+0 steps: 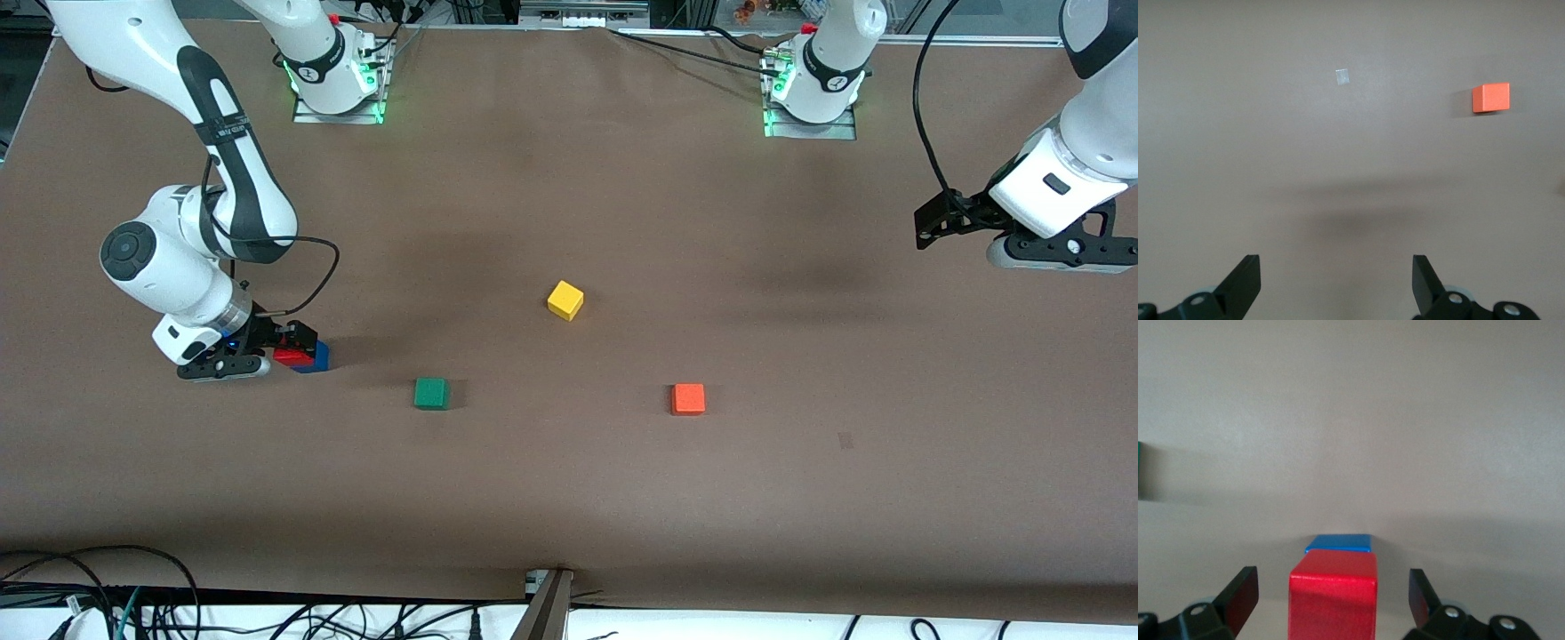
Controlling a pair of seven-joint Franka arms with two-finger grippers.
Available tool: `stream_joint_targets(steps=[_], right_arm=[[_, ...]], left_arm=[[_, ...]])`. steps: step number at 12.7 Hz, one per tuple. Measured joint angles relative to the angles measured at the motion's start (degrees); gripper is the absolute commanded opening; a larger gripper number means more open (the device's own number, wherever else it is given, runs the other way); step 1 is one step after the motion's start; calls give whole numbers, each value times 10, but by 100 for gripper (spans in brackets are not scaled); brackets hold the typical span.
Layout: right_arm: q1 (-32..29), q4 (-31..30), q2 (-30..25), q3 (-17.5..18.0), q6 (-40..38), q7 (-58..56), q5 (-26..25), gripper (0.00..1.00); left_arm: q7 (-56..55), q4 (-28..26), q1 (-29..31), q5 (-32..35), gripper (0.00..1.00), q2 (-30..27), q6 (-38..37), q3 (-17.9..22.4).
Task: Pass red block to right arm, stack on blue
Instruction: 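Open the right gripper and raise it off the stacked cubes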
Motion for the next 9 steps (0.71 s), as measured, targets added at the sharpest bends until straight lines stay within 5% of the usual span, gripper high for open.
stream_joint_targets(steps=[5, 9], right_arm=[[0, 49, -24, -4, -76, 13, 0, 100], [0, 66, -110, -8, -209, 60, -9, 100]], left_arm=[[0, 0, 0, 0, 100, 0, 0, 0], [0, 1, -1, 0, 100, 0, 0, 0]])
